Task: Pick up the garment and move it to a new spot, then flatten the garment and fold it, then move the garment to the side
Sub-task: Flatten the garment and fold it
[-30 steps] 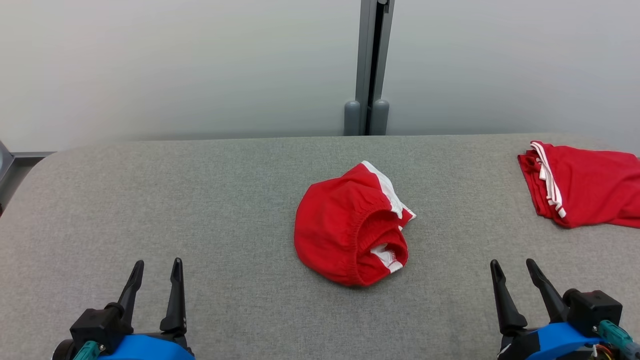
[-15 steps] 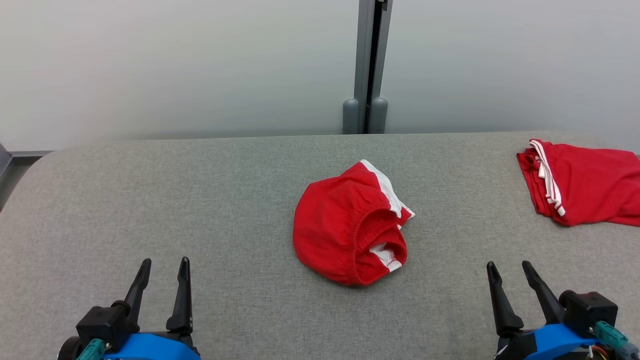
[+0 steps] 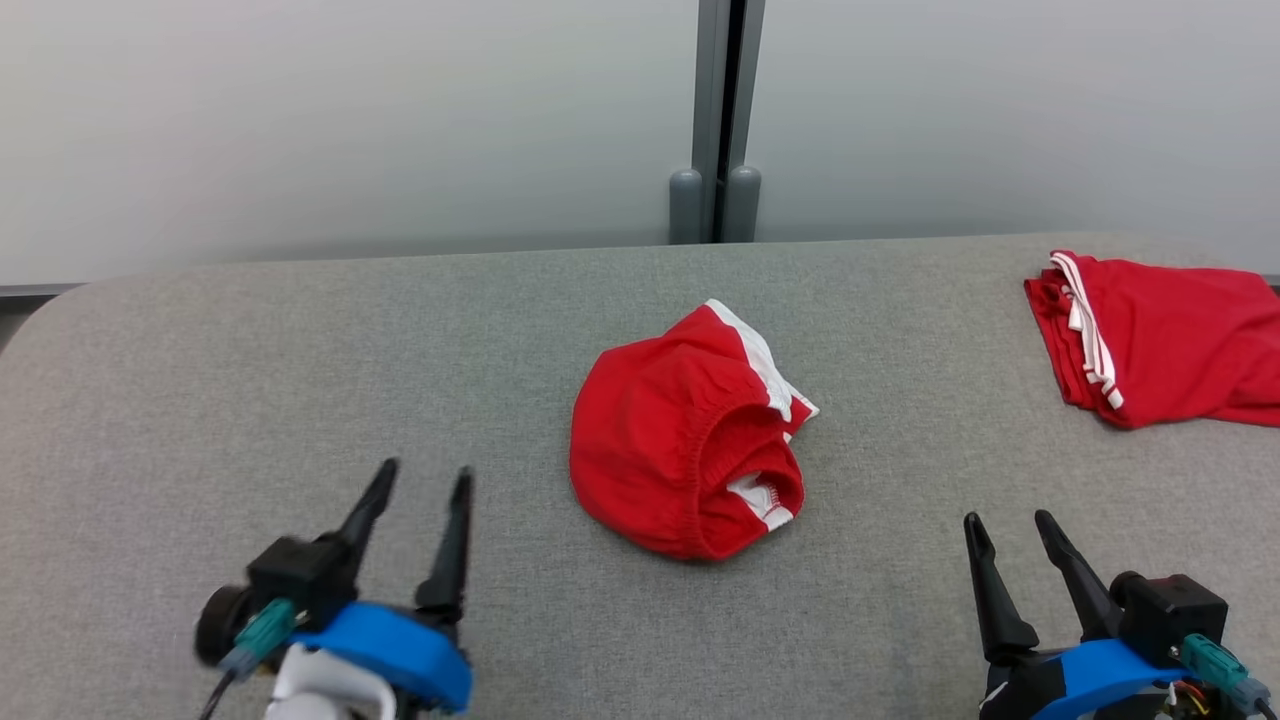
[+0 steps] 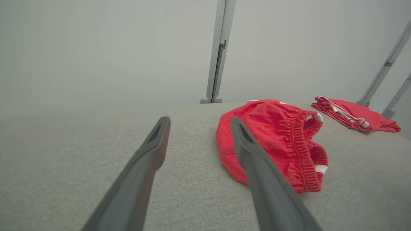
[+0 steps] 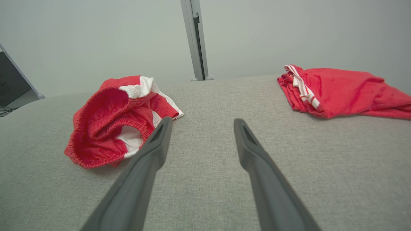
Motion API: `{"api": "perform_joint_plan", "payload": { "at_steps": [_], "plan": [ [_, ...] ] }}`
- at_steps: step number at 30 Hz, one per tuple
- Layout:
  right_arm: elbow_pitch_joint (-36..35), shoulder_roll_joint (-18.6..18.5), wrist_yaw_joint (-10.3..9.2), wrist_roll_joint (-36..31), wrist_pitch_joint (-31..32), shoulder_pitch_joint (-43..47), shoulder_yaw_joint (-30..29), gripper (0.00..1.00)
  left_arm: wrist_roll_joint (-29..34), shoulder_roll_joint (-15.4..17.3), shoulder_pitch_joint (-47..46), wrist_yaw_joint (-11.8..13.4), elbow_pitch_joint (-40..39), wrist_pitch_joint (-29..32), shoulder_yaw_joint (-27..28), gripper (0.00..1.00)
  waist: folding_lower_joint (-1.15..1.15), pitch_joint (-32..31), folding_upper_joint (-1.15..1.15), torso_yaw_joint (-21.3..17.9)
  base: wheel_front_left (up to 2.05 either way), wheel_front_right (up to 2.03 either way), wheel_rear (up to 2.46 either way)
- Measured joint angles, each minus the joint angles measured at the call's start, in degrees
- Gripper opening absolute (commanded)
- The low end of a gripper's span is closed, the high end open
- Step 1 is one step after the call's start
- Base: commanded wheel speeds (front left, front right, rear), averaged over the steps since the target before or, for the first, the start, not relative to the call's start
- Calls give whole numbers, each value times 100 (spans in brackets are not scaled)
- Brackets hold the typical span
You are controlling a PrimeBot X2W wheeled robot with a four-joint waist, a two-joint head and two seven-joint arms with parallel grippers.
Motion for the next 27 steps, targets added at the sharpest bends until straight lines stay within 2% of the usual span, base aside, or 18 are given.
{"api": "perform_joint_plan", "payload": {
  "at_steps": [9,19,22,27],
  "plan": [
    [46,1,0,57,-47,-210,207,100,286,-485,-1182,-549,726,369,-964,100,0,239,0,-255,0,0,0],
    [115,0,-1,91,-134,-433,382,100,330,-867,-2047,-679,2025,541,-1524,100,1,563,2,-734,0,0,0],
    [146,2,0,100,-151,-491,461,100,372,-935,-2236,-559,2435,610,-1524,100,1,637,2,-869,0,0,0],
    [200,1,-1,99,-200,-597,499,100,422,-1025,-2492,-56,2984,687,-1410,100,0,720,2,-1069,0,0,0]
  ]
}}
